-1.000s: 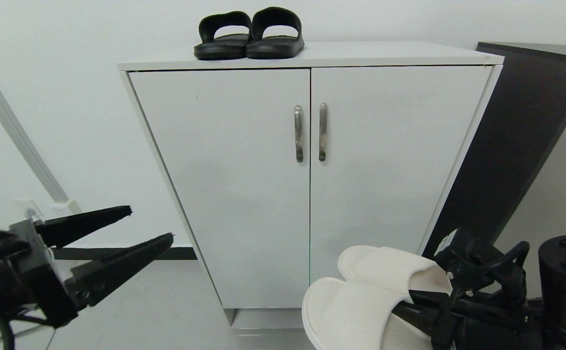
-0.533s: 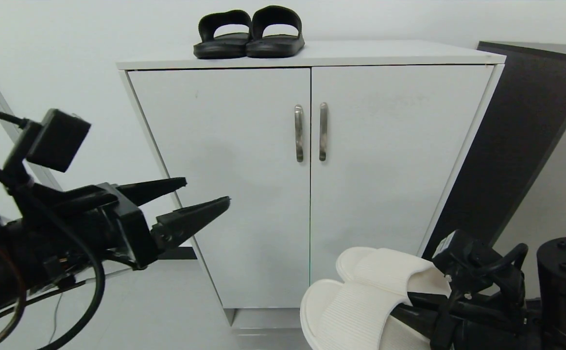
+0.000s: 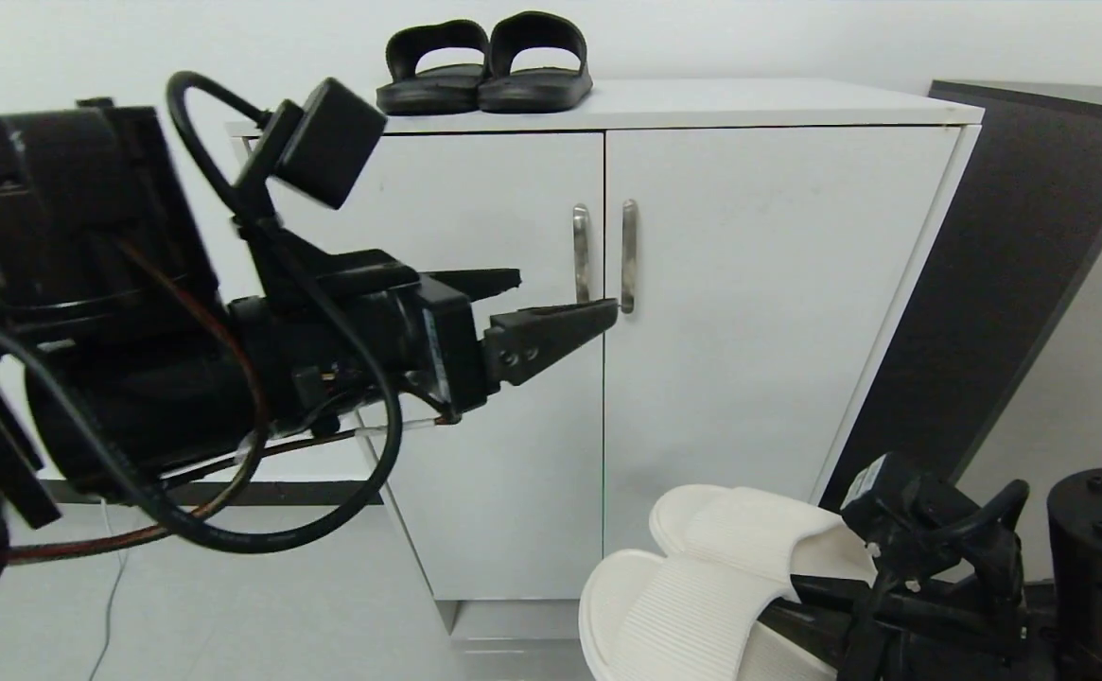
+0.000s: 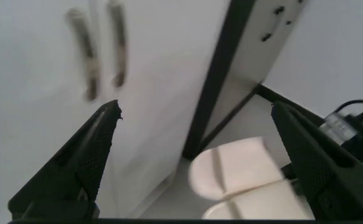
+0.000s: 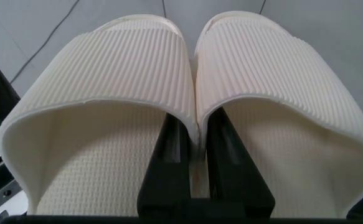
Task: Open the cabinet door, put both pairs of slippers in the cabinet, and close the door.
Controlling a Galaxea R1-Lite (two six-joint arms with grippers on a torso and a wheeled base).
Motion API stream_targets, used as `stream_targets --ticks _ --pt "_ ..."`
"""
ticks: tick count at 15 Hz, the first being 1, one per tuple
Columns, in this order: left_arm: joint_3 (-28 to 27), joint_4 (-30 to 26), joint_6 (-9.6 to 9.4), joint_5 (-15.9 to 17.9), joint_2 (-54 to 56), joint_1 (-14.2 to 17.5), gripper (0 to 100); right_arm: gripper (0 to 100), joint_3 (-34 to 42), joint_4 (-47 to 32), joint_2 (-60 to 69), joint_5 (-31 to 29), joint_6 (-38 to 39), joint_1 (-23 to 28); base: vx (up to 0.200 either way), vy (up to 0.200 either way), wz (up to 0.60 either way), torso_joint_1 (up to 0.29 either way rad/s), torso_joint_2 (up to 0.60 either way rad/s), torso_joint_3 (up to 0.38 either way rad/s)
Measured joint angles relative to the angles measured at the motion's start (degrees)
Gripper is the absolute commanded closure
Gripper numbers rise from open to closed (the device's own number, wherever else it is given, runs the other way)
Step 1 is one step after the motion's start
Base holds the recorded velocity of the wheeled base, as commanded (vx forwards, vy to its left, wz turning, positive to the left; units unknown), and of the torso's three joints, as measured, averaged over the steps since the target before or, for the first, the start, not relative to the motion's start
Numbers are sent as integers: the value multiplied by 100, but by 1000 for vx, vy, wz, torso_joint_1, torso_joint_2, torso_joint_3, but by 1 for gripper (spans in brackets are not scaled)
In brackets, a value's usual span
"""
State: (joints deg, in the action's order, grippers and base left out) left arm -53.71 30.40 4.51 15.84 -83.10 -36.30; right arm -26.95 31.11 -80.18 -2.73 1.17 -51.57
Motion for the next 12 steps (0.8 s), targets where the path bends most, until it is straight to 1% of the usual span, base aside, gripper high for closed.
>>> stream_targets --ticks 2,3,4,6,7,8,10,12 --pt "-714 -424 93 80 -389 -151 0 100 2 4 -61 38 187 11 0 0 0 0 0 0" --pt "-1075 -594 183 165 -581 -193 0 100 2 6 -89 99 227 17 0 0 0 0 0 0" --pt "-1381 -712 374 327 -758 -223 0 100 2 6 -111 195 235 16 0 0 0 0 0 0" --pt "-1949 -818 840 1011 -1052 -245 0 100 13 17 -166 227 241 17 0 0 0 0 0 0" --pt "-2161 -914 1020 1351 -1174 -247 0 100 13 22 -193 235 244 17 0 0 0 0 0 0" --pt "-2327 -976 1136 1584 -1287 -233 0 100 15 30 -215 235 244 17 0 0 0 0 0 0" --pt "-2522 -987 1185 1663 -1482 -160 0 100 13 52 -245 235 241 17 0 0 0 0 0 0" --pt "-2608 -994 1187 1624 -1613 -93 0 100 9 52 -260 230 238 17 0 0 0 0 0 0"
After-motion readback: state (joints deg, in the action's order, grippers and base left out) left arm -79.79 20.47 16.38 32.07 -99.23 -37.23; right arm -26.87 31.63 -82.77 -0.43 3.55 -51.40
